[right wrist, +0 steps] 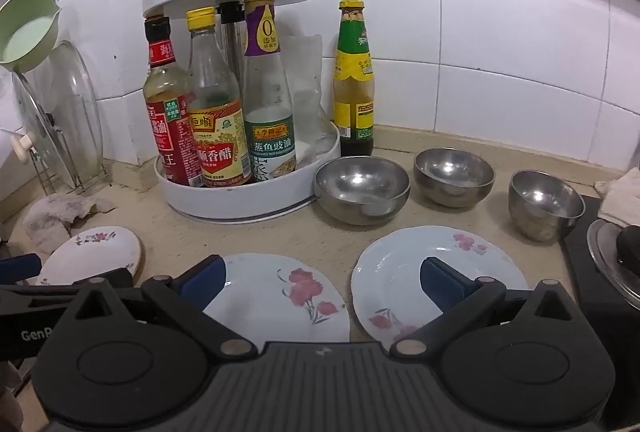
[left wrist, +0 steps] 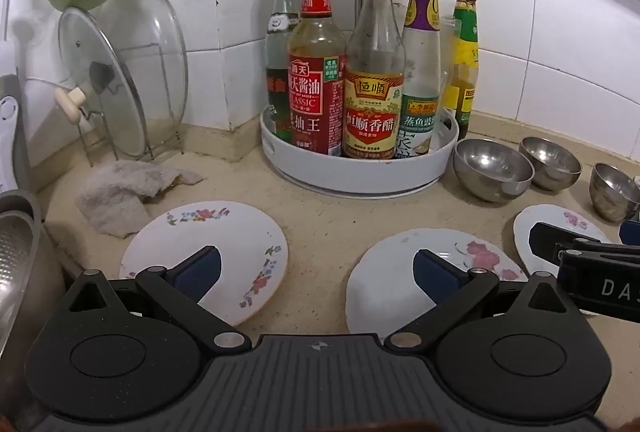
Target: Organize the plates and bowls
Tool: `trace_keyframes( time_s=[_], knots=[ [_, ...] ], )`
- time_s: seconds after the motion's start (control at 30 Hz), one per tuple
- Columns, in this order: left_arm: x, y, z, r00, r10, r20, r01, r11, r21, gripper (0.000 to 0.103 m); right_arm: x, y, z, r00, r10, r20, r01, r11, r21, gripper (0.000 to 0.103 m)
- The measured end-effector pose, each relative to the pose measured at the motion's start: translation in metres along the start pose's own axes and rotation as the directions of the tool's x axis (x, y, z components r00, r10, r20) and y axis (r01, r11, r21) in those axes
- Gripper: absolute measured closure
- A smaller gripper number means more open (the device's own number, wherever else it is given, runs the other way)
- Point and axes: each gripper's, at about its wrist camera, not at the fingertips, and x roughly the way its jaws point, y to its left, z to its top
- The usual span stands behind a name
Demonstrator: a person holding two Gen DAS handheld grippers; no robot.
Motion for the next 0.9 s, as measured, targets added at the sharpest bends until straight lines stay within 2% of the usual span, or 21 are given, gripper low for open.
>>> trace_keyframes(
  time_s=[0.9],
  knots=[
    [0.003,0.0024,-0.0005,1.0,-0.017,0.006,0.017,1.0,0.01,0.0,-0.0011,0.0075,0.0002,1.0,-0.025,-0.006,0.025,1.0,0.014,0.001]
  ],
)
